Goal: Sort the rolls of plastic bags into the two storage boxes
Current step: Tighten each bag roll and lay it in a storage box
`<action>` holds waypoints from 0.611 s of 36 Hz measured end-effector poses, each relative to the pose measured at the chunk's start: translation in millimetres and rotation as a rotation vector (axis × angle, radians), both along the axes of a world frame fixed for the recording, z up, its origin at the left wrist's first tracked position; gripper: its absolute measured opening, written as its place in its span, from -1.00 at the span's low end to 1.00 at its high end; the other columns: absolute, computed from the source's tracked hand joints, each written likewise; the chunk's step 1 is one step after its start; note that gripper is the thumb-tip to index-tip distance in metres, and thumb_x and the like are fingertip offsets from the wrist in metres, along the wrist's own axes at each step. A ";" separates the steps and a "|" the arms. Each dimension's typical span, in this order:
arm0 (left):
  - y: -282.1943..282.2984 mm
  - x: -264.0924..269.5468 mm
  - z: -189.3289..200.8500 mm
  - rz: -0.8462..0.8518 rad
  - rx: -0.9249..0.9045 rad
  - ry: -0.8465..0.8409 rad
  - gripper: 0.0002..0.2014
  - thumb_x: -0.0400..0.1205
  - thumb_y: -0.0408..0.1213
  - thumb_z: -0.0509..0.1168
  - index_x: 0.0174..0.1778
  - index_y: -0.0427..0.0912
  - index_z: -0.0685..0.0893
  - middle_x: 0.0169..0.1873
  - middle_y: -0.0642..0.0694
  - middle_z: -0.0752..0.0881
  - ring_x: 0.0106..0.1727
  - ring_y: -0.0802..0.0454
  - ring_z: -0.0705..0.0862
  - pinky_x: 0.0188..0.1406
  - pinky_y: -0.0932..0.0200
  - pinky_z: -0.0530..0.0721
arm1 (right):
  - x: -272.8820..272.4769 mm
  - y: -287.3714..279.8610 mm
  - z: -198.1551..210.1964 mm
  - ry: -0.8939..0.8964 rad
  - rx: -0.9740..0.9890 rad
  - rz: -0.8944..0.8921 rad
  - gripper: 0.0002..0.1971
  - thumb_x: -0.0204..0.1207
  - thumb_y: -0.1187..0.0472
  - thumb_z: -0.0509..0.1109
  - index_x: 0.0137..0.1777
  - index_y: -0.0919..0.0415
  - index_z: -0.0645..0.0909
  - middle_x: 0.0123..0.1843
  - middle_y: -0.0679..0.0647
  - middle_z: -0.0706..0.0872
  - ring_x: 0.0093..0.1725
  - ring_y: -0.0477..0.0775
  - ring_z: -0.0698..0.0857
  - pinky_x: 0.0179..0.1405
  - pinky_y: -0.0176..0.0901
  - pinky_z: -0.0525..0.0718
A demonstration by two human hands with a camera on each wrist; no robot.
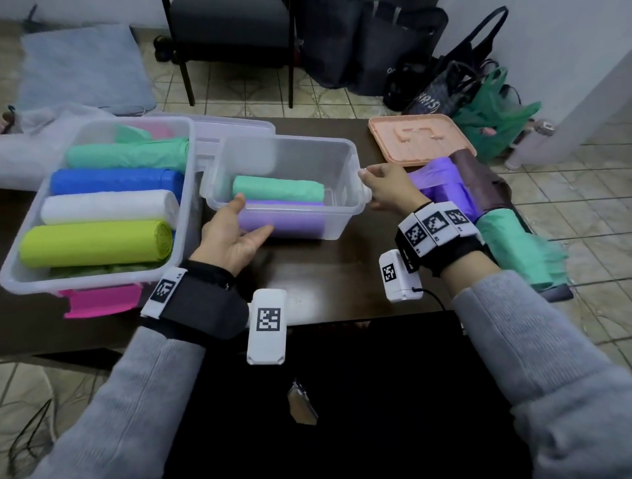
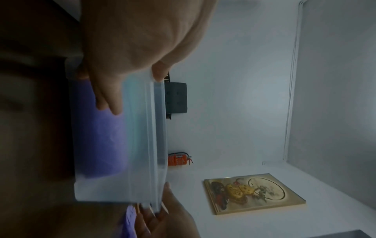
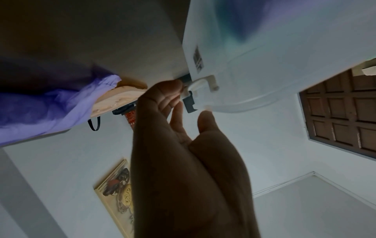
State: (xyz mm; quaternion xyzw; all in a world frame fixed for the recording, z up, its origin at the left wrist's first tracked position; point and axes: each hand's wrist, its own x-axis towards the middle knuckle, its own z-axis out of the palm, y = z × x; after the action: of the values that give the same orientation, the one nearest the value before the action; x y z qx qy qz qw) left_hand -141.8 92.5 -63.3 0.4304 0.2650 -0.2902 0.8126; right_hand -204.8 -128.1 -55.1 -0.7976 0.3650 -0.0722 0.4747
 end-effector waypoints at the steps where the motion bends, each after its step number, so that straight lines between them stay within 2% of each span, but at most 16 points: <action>1: -0.8 -5.1 1.9 -0.019 0.006 0.012 -0.38 0.67 -0.19 0.28 0.59 -0.27 0.19 0.56 -0.43 0.19 0.45 -0.34 0.45 -0.03 -0.08 0.69 | -1.9 -0.6 -1.6 -0.012 0.010 -0.012 -0.63 0.65 0.01 0.25 0.30 0.27 0.49 0.12 0.09 0.56 0.01 0.09 0.61 -0.33 -0.19 0.63; 2: -2.4 -11.7 3.2 -0.044 0.008 0.023 -0.34 0.68 -0.14 0.25 0.62 -0.27 0.13 0.58 -0.38 0.18 0.48 -0.28 0.44 0.20 -0.12 0.59 | -4.7 -1.9 -3.5 -0.031 0.001 -0.022 -0.58 0.65 0.01 0.25 0.36 0.29 0.47 0.16 0.08 0.58 0.03 0.04 0.59 -0.18 -0.15 0.67; 4: -8.1 -30.7 6.5 -0.108 0.000 0.036 -0.34 0.71 -0.11 0.18 0.64 -0.26 0.06 0.61 -0.26 0.20 0.52 -0.18 0.41 0.40 -0.10 0.42 | -13.1 -7.4 -7.0 -0.077 -0.072 -0.072 -0.57 0.65 0.03 0.24 0.41 0.29 0.47 0.24 0.08 0.62 0.11 0.00 0.58 0.16 -0.10 0.58; 5: -12.7 -41.6 6.8 -0.148 -0.010 0.042 -0.38 0.72 -0.13 0.14 0.64 -0.26 0.07 0.59 -0.23 0.25 0.52 -0.15 0.41 0.41 -0.08 0.40 | -19.5 -11.8 -8.1 -0.091 -0.115 -0.108 -0.60 0.66 0.06 0.23 0.39 0.27 0.50 0.27 0.08 0.63 0.16 -0.01 0.59 0.21 -0.19 0.51; 7: -23.9 -63.6 5.4 -0.263 -0.036 0.047 -0.46 0.73 -0.19 0.09 0.61 -0.26 0.16 0.52 -0.18 0.39 0.47 -0.13 0.47 0.36 -0.03 0.42 | -35.8 -24.3 -10.2 -0.092 -0.219 -0.180 -0.67 0.66 0.14 0.23 0.33 0.27 0.57 0.28 0.10 0.66 0.26 0.03 0.59 0.11 -0.38 0.39; 8: -30.7 -74.5 4.1 -0.340 -0.036 0.033 -0.51 0.72 -0.20 0.08 0.58 -0.25 0.24 0.47 -0.15 0.46 0.42 -0.10 0.51 0.32 -0.01 0.44 | -45.5 -33.8 -12.2 -0.075 -0.272 -0.217 -0.69 0.65 0.17 0.24 0.29 0.28 0.60 0.28 0.14 0.67 0.29 0.07 0.59 0.08 -0.38 0.37; 11: -52.3 -100.9 -0.9 -0.536 0.026 -0.078 -0.66 0.72 -0.23 0.09 0.40 -0.20 0.47 0.26 -0.06 0.61 0.19 -0.03 0.60 0.20 0.05 0.49 | -76.4 -62.1 -17.9 0.033 -0.434 -0.350 -0.68 0.58 0.23 0.27 0.29 0.29 0.60 0.33 0.31 0.60 0.37 0.25 0.50 0.34 -0.11 0.34; 14: -74.1 -117.0 -14.0 -0.628 0.222 -0.291 -0.83 0.69 -0.29 0.18 0.17 -0.10 0.58 0.02 -0.02 0.66 0.03 0.03 0.63 0.02 0.13 0.55 | -108.7 -83.9 -19.8 0.222 -0.531 -0.550 -0.59 0.52 0.24 0.27 0.38 0.23 0.48 0.45 0.32 0.40 0.48 0.31 0.31 0.41 0.09 0.31; 16: -83.9 -121.2 -26.5 -0.674 0.419 -0.537 -0.86 0.66 -0.33 0.23 0.09 -0.09 0.61 0.04 -0.11 0.69 0.05 -0.03 0.66 0.00 0.11 0.60 | -126.9 -93.5 -19.6 0.357 -0.550 -0.604 -0.51 0.52 0.18 0.30 0.44 0.31 0.38 0.48 0.34 0.34 0.51 0.33 0.26 0.43 0.14 0.28; 18: -87.7 -123.1 -37.0 -0.740 0.572 -0.800 -0.79 0.64 -0.35 0.24 0.17 -0.15 0.63 0.11 -0.12 0.70 0.16 -0.03 0.67 0.17 0.16 0.56 | -140.8 -103.5 -22.5 0.467 -0.472 -0.575 -0.39 0.54 0.06 0.35 0.48 0.36 0.29 0.51 0.36 0.32 0.52 0.33 0.25 0.44 0.15 0.27; 20: -88.0 -124.2 -44.3 -0.812 0.696 -1.011 -0.72 0.63 -0.33 0.23 0.26 -0.18 0.61 0.15 -0.08 0.67 0.20 0.04 0.63 0.19 0.34 0.44 | -150.5 -109.3 -25.8 0.558 -0.405 -0.499 -0.30 0.52 -0.03 0.39 0.50 0.36 0.25 0.52 0.37 0.32 0.54 0.34 0.26 0.46 0.15 0.26; 22: -88.2 -123.9 -50.9 -0.859 0.762 -1.146 -0.70 0.62 -0.32 0.22 0.28 -0.18 0.60 0.19 -0.08 0.63 0.24 0.04 0.58 0.19 0.38 0.37 | -156.5 -110.5 -28.1 0.615 -0.430 -0.459 -0.32 0.52 0.01 0.41 0.50 0.36 0.26 0.51 0.36 0.33 0.52 0.34 0.28 0.44 0.16 0.30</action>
State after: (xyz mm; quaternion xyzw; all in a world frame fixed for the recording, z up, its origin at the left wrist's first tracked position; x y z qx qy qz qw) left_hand -265.7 4.3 -114.2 0.8234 -0.3003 -0.2010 0.4375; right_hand -361.3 -238.6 -83.2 -0.7608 0.6340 -0.0093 0.1386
